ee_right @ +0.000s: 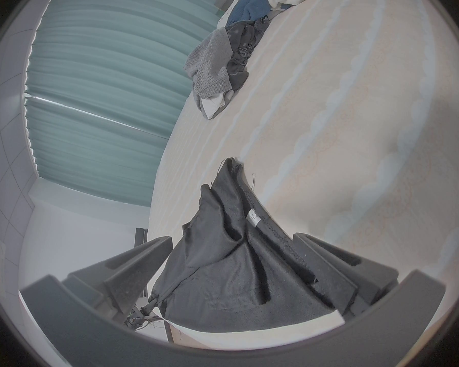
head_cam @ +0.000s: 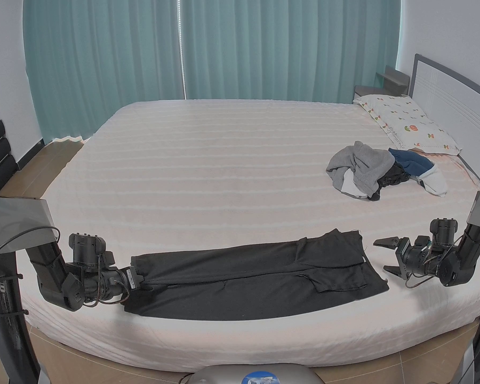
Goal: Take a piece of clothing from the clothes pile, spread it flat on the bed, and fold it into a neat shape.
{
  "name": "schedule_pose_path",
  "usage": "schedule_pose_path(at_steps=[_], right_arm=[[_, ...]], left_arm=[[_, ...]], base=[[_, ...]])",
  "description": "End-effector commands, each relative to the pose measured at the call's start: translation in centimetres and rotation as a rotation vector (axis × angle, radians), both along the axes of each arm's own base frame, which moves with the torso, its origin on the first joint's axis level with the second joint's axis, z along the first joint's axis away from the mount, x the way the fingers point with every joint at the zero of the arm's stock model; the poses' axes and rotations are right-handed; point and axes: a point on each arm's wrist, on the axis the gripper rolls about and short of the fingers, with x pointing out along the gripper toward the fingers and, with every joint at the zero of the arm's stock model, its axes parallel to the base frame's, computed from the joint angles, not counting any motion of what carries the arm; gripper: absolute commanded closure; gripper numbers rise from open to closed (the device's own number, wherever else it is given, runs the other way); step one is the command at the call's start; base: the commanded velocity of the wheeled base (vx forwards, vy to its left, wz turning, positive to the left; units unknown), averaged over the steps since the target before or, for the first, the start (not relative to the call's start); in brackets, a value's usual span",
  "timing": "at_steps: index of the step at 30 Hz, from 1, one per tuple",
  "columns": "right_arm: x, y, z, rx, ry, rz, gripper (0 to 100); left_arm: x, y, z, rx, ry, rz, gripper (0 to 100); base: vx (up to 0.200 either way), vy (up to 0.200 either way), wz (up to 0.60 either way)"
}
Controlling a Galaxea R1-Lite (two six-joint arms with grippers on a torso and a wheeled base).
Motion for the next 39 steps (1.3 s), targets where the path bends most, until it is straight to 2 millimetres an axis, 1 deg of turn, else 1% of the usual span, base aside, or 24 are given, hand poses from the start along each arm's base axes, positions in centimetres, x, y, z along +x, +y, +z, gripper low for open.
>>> schedule_pose_path(at_steps=[1, 5, 8, 11, 12, 13, 16, 18, 20, 24, 29, 31, 32, 36, 38, 39], right_arm=[[0.0, 0.2, -0.1, 0.0, 0.002, 0.005, 0], [0.0, 0.2, -0.1, -0.001, 0.002, 0.005, 0], [0.1, 0.2, 0.0, -0.001, 0.0, 0.005, 0], [0.0, 0.2, -0.1, -0.001, 0.002, 0.005, 0], [0.0, 0.2, -0.1, -0.001, 0.002, 0.005, 0], [0.0, 0.2, -0.1, -0.001, 0.002, 0.005, 0], [0.0, 0.2, -0.1, 0.0, 0.002, 0.005, 0], [0.1, 0.2, 0.0, 0.0, 0.0, 0.007, 0], [0.0, 0.2, -0.1, -0.001, 0.002, 0.005, 0], [-0.1, 0.2, -0.1, -0.003, 0.003, 0.007, 0], [-0.1, 0.3, -0.1, -0.004, 0.004, 0.009, 0], [-0.1, 0.3, -0.1, -0.004, 0.004, 0.009, 0], [-0.1, 0.3, -0.2, -0.004, 0.006, 0.009, 0], [-0.1, 0.3, -0.2, -0.004, 0.006, 0.009, 0], [-0.1, 0.3, -0.2, -0.004, 0.006, 0.009, 0], [-0.1, 0.3, -0.2, -0.005, 0.005, 0.01, 0]], left_arm=[[0.6, -0.7, 0.5, -0.041, -0.02, 0.016, 100], [1.3, -1.7, 1.2, -0.082, -0.038, 0.056, 100], [1.5, -2.6, 1.5, -0.093, -0.046, 0.084, 100], [1.5, -3.0, 1.7, -0.091, -0.049, 0.089, 100], [1.5, -3.4, 2.3, -0.092, -0.064, 0.086, 100], [1.5, -3.5, 2.3, -0.092, -0.065, 0.083, 100], [1.1, -4.7, 4.2, -0.116, -0.091, 0.099, 100], [1.1, -4.8, 4.4, -0.112, -0.093, 0.105, 100], [1.2, -5.6, 5.0, -0.078, -0.1, 0.13, 100], [1.4, -6.6, 5.3, -0.041, -0.101, 0.149, 100], [2.2, -8.5, 7.3, -0.01, -0.089, 0.135, 100], [2.2, -8.7, 7.6, -0.004, -0.083, 0.13, 100], [2.6, -9.7, 8.2, 0.014, -0.056, 0.119, 100], [2.9, -11.5, 8.8, 0.041, -0.038, 0.096, 100], [2.9, -11.6, 8.8, 0.042, -0.038, 0.094, 100], [2.8, -12.7, 9.1, 0.047, -0.039, 0.071, 100]], base=[[0.0, 0.0, 0.0], [0.0, 0.0, 0.0], [0.0, -0.2, 0.0], [0.0, -0.2, 0.0], [0.0, -0.2, 0.0], [0.0, -0.2, 0.0], [0.0, -0.2, 0.0], [0.0, -0.2, 0.0], [0.0, -0.2, 0.0], [0.0, -0.2, 0.0], [0.0, -0.2, 0.0], [0.0, -0.2, 0.0], [0.0, -0.2, 0.0], [0.0, -0.2, 0.0], [0.0, -0.2, 0.0], [0.0, -0.2, 0.0]])
